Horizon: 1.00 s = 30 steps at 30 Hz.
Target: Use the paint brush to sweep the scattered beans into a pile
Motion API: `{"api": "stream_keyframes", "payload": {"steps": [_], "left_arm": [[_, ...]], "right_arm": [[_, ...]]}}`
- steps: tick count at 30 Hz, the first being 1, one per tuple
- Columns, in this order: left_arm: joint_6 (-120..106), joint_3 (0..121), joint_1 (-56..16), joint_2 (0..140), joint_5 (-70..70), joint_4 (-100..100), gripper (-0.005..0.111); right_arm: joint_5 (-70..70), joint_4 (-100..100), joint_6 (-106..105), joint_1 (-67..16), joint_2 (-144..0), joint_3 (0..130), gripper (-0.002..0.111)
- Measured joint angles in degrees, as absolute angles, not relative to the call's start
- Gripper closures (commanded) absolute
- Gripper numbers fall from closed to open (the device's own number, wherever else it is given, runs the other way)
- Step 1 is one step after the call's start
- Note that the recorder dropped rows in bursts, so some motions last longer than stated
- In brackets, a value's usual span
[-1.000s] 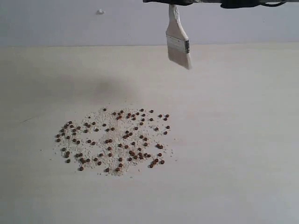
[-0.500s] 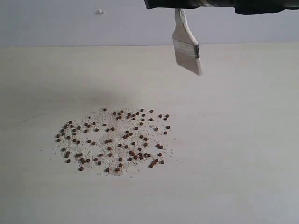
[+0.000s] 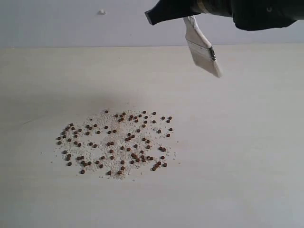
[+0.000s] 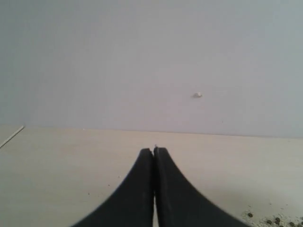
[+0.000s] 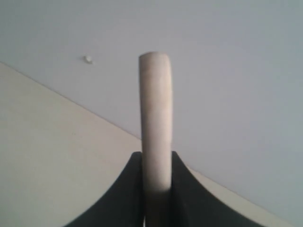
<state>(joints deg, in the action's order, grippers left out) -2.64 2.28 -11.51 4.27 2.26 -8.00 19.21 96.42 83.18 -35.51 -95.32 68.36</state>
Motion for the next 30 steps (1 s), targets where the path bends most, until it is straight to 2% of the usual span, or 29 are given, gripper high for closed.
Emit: {"api": "stream_keyframes", "payload": {"steps": [13, 16, 24, 30], "left_arm": [[-2.64, 0.03, -11.51, 0.38, 8.95, -8.35, 0.107], [-2.64, 0.03, -11.51, 0.38, 8.95, -8.56, 0.107], [-2.64, 0.03, -11.51, 0.38, 8.95, -8.69, 0.107], [-2.64, 0.03, -11.51, 0.38, 8.95, -8.82, 0.107]], "right_arm": [[40.05, 99.22, 91.22, -41.61, -94.81, 61.41, 0.108], [35.99, 99.13, 89.34, -41.74, -94.72, 60.89, 0.108], [10.34, 99.11, 78.11, -41.99, -94.59, 60.74, 0.108], [7.21, 99.37, 77.14, -42.09, -94.59, 60.74, 0.108]]}}
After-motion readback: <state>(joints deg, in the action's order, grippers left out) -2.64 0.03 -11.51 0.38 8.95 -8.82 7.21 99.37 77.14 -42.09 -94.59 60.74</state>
